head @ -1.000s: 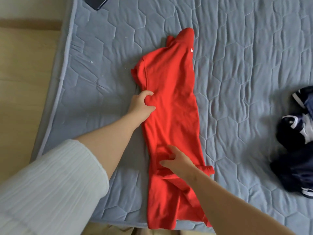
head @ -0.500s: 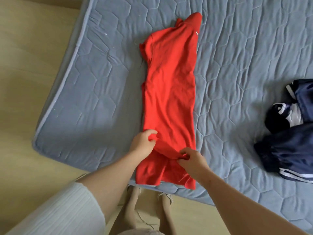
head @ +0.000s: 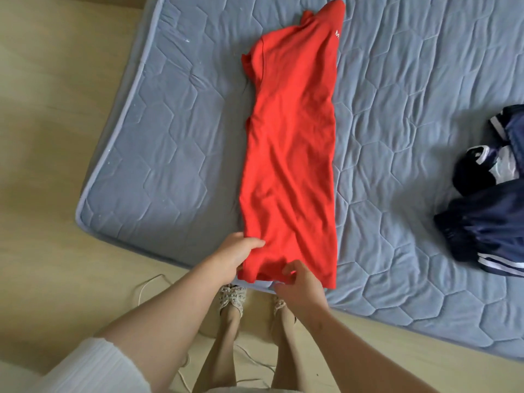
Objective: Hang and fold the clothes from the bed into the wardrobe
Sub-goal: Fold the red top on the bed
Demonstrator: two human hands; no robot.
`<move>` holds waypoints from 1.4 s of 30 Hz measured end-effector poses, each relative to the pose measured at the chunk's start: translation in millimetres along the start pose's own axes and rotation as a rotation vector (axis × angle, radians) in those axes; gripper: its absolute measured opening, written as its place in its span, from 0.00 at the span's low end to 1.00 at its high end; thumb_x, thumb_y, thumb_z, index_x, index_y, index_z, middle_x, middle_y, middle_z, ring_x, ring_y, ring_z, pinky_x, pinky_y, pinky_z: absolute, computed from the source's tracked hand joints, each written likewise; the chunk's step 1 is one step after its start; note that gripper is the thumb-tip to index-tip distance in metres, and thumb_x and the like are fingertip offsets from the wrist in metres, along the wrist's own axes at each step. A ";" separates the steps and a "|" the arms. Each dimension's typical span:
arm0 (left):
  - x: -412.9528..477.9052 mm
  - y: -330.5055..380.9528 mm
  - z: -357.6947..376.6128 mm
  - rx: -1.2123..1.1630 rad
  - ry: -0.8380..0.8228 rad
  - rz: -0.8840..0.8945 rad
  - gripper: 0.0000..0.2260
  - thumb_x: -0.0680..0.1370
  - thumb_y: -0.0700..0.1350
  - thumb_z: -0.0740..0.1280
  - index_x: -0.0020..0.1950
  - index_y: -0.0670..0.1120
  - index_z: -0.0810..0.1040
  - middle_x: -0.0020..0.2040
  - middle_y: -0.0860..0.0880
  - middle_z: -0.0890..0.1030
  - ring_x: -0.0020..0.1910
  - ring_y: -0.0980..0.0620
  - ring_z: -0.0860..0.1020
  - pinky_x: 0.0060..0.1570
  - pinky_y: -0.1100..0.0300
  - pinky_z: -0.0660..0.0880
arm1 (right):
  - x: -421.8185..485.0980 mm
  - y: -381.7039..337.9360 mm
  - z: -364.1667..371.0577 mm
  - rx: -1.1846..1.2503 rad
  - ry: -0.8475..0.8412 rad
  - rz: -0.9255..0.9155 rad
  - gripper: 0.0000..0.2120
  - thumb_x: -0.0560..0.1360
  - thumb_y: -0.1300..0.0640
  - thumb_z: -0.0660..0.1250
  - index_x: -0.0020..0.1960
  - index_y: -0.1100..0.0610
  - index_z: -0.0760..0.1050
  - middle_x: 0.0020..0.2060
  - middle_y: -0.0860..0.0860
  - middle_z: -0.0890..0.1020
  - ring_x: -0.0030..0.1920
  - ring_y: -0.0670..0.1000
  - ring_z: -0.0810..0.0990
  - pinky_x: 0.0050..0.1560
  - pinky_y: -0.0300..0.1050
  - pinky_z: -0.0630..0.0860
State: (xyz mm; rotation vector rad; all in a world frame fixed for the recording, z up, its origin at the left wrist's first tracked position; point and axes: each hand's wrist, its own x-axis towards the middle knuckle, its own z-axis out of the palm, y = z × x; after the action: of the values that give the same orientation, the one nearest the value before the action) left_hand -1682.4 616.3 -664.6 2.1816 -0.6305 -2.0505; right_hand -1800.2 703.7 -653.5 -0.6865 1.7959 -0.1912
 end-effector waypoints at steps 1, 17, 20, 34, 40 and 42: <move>-2.1 1.0 0.4 -0.073 0.015 0.000 0.04 0.75 0.36 0.65 0.46 0.43 0.78 0.38 0.46 0.80 0.35 0.50 0.77 0.37 0.61 0.73 | -2.0 3.9 0.0 -0.074 0.087 -0.019 0.17 0.68 0.58 0.70 0.56 0.52 0.72 0.51 0.52 0.76 0.52 0.53 0.75 0.49 0.41 0.68; -34.8 23.7 -10.9 -0.284 -0.311 -0.156 0.06 0.79 0.40 0.59 0.46 0.43 0.74 0.29 0.45 0.81 0.24 0.50 0.79 0.17 0.56 0.74 | 11.9 -0.7 -23.4 -0.428 0.628 0.008 0.20 0.70 0.61 0.63 0.61 0.53 0.74 0.65 0.51 0.72 0.61 0.57 0.70 0.58 0.51 0.58; -34.9 25.7 -6.7 -0.304 -0.350 -0.183 0.06 0.78 0.43 0.61 0.46 0.43 0.76 0.29 0.45 0.81 0.24 0.50 0.79 0.16 0.58 0.74 | 12.7 2.2 -21.7 -0.478 0.531 0.014 0.25 0.68 0.56 0.65 0.65 0.52 0.69 0.68 0.51 0.68 0.64 0.55 0.68 0.61 0.52 0.57; -38.9 35.5 0.0 -0.067 -0.391 -0.140 0.06 0.71 0.43 0.69 0.45 0.46 0.73 0.24 0.50 0.75 0.17 0.56 0.72 0.15 0.65 0.70 | 25.2 -8.5 -43.3 -0.206 0.616 0.147 0.19 0.73 0.64 0.58 0.61 0.52 0.70 0.68 0.49 0.67 0.65 0.55 0.65 0.61 0.55 0.60; -36.2 28.4 4.3 -0.108 -0.324 -0.192 0.04 0.75 0.42 0.66 0.43 0.45 0.72 0.23 0.49 0.77 0.20 0.52 0.76 0.14 0.63 0.70 | 26.8 -0.1 -46.1 -0.080 0.595 0.179 0.17 0.73 0.68 0.54 0.60 0.57 0.69 0.64 0.55 0.68 0.61 0.61 0.69 0.55 0.55 0.67; -34.7 27.4 4.3 -0.138 -0.307 -0.190 0.05 0.75 0.42 0.67 0.42 0.45 0.72 0.23 0.49 0.76 0.20 0.53 0.75 0.14 0.63 0.71 | 29.6 2.4 -41.3 0.080 0.620 0.304 0.14 0.72 0.68 0.55 0.57 0.62 0.68 0.58 0.60 0.70 0.55 0.63 0.72 0.50 0.54 0.68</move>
State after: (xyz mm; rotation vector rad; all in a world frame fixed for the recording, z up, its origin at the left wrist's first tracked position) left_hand -1693.7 604.3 -623.3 1.9348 -0.2997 -2.4717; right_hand -1844.3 681.2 -664.9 -0.2981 2.4428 -0.2894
